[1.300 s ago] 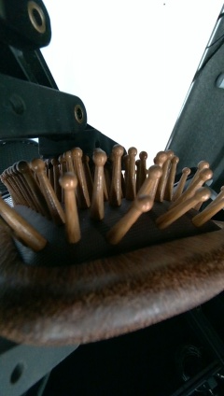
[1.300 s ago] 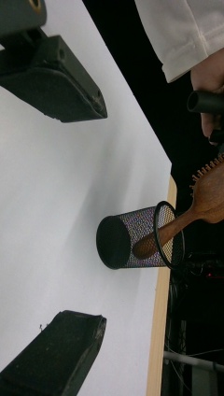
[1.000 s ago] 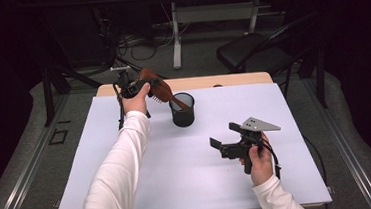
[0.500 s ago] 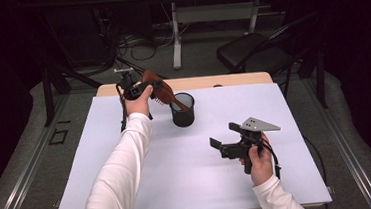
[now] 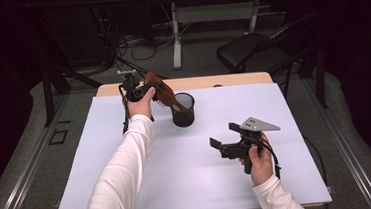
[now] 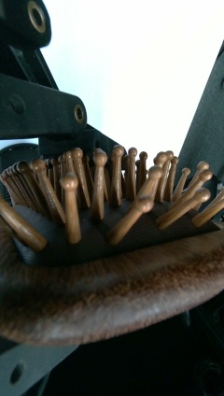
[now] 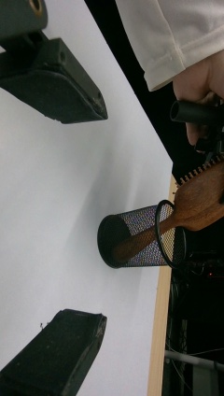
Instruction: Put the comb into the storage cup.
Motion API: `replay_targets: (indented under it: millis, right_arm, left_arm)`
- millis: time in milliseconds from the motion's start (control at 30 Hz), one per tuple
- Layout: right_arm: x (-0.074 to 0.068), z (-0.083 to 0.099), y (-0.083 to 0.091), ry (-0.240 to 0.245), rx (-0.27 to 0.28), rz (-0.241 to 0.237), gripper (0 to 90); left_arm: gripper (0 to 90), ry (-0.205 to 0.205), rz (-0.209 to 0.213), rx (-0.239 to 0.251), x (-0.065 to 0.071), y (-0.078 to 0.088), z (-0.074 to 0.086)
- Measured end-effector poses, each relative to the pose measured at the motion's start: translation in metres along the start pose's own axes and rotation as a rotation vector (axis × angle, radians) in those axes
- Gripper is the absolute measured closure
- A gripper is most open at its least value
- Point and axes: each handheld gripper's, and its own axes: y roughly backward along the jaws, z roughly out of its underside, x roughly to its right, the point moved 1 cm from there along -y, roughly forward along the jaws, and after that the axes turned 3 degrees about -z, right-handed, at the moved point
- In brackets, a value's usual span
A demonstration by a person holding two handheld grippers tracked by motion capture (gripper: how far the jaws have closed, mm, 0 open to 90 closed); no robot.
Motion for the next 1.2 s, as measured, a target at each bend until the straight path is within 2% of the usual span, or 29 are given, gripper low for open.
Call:
replay_targets:
  millis: [167,600,933,1100,1200]
  right_arm:
    - [0.0002,0.0005,-0.0005,-0.002,0.003,0.001,2.8]
    - [0.0001,0.0007,-0.0006,-0.002,-0.001,0.0,2.9]
    - [0.0001,0.0008,-0.0007,0.001,-0.003,0.003,3.0]
    - [0.0003,0.0009,-0.0007,0.002,-0.002,0.005,3.1]
    - [0.0003,0.0008,-0.0006,0.003,-0.001,0.005,3.1]
  left_arm:
    - [47.8,-0.017,0.0,-0.004,-0.0005,-0.0017,0.0013]
    - [47.3,-0.029,0.026,-0.005,-0.0043,-0.0024,0.0011]
    - [46.3,-0.041,0.03,-0.007,-0.0052,-0.0026,0.0007]
    - [44.3,-0.01,0.034,-0.004,-0.0059,-0.0021,0.0011]
    - [43.2,-0.01,0.03,0.002,-0.0052,-0.0015,0.0008]
